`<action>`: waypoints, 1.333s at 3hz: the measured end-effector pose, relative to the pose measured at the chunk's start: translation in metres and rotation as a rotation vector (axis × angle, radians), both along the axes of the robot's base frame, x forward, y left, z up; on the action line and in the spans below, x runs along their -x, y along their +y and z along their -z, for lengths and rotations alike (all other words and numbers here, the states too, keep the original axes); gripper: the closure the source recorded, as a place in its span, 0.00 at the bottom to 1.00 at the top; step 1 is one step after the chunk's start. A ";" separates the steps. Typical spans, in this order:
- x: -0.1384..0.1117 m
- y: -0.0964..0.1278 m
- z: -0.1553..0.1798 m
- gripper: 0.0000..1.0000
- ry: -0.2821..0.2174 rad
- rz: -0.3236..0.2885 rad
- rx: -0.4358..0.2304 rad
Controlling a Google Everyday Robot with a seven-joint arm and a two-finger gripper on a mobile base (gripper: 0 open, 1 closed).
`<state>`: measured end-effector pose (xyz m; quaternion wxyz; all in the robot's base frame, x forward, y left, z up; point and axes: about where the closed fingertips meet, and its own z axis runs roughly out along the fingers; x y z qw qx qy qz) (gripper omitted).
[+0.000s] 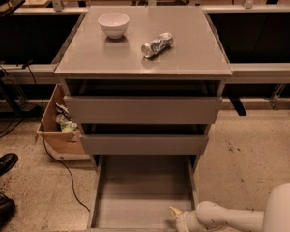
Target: Close bottom drawer
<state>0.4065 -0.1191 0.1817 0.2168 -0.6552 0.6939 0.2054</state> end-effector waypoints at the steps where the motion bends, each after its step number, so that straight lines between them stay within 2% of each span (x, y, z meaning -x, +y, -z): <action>1: -0.017 0.025 0.006 0.00 -0.038 -0.019 -0.020; 2: -0.035 0.046 -0.001 0.16 -0.087 -0.041 -0.012; 4: -0.065 0.083 -0.016 0.63 -0.155 -0.068 -0.013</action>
Offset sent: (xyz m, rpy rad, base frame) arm 0.0627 0.0728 0.0194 -0.0082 -0.1681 0.0639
